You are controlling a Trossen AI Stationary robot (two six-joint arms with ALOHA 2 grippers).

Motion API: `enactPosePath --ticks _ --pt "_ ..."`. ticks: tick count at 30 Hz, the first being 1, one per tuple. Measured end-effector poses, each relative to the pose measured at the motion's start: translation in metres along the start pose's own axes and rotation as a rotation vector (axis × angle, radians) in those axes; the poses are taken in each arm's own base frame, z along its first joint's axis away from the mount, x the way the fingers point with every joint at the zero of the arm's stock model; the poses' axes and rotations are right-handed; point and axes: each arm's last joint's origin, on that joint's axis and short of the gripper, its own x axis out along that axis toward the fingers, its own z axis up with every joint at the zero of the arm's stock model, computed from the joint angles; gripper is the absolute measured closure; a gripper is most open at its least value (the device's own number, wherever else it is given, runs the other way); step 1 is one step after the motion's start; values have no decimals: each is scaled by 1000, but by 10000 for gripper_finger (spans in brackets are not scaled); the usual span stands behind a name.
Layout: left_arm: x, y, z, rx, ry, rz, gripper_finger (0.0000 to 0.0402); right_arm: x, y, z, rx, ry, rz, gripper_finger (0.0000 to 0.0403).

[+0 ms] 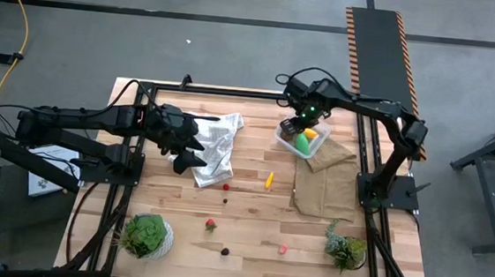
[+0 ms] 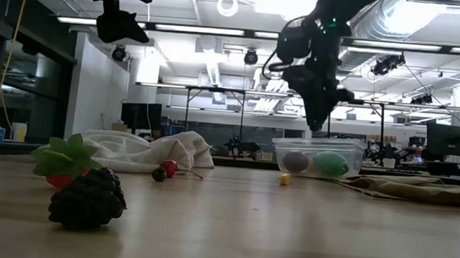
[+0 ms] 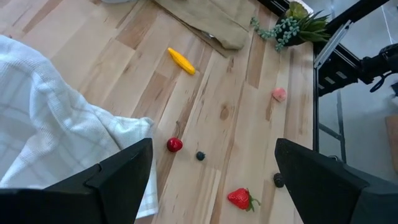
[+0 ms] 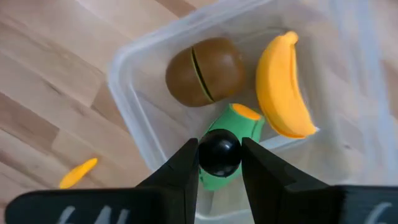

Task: Pick and placing Produce into tupperware
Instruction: Put the black cherry into the transparent bin, then put the pink peach into the transparent bin

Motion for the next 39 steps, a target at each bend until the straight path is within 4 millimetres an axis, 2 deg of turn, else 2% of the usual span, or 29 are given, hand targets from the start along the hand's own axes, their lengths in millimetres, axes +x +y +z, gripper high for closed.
enactPosePath --ticks 8,15,20,27,36,39 --pt "0 1 0 -16 -10 24 73 18 -3 0 31 -43 -10 316" --pt "0 1 0 -23 -14 32 73 18 -9 3 46 -59 -10 315" --pt "0 1 0 -23 -14 32 73 18 -15 6 84 -61 -12 300" --pt "0 1 0 -23 -14 32 73 18 -15 6 63 -57 -9 274" --pt "0 1 0 -23 -15 31 73 18 -15 5 68 -56 -14 272" --pt "0 1 0 -23 -15 32 73 12 -13 3 66 -75 2 272"
